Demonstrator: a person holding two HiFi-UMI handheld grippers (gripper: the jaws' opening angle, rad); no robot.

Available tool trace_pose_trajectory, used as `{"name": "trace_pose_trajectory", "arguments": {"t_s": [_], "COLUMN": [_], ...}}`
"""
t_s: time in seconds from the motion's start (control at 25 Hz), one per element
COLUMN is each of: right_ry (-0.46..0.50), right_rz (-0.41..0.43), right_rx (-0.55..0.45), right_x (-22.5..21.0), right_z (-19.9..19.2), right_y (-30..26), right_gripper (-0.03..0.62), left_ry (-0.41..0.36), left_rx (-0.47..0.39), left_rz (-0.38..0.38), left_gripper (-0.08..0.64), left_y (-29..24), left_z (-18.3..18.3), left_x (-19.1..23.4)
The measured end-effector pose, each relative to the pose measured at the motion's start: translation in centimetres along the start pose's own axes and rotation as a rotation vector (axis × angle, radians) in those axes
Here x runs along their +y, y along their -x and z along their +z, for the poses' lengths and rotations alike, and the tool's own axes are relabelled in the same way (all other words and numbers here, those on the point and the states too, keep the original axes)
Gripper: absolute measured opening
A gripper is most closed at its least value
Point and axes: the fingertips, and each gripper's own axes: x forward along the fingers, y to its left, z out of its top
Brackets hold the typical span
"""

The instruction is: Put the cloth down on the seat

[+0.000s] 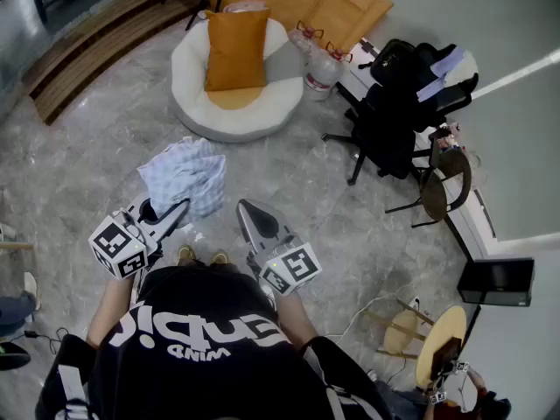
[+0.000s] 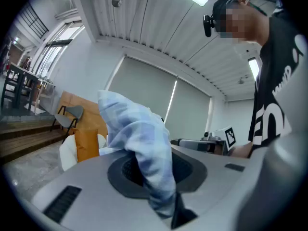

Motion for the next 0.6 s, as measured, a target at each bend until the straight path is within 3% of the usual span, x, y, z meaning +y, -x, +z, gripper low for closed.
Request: {"name": "trace_pose_trajectory", "arguments": {"t_s": [0.32, 0.6], "right_ry": [0.013, 0.002], "right_rz": [0.014, 0.053], "right_rx": [0.012, -0.034], "right_x": [-0.13, -0.52], "right_z": [-0.16, 0.81], "right_y": [-0.07, 0.32], "right_gripper": [0.019, 0.02], "left_ry": [-0.013, -0.007], "left_rx": [-0.011, -0.015], "left_rz": [-0.005, 0.004], "left_gripper": [0.086, 0.086], "left_y": [-0.34, -0.7], "left_z": [-0.08, -0.44], "left_x": [0.15, -0.23]}}
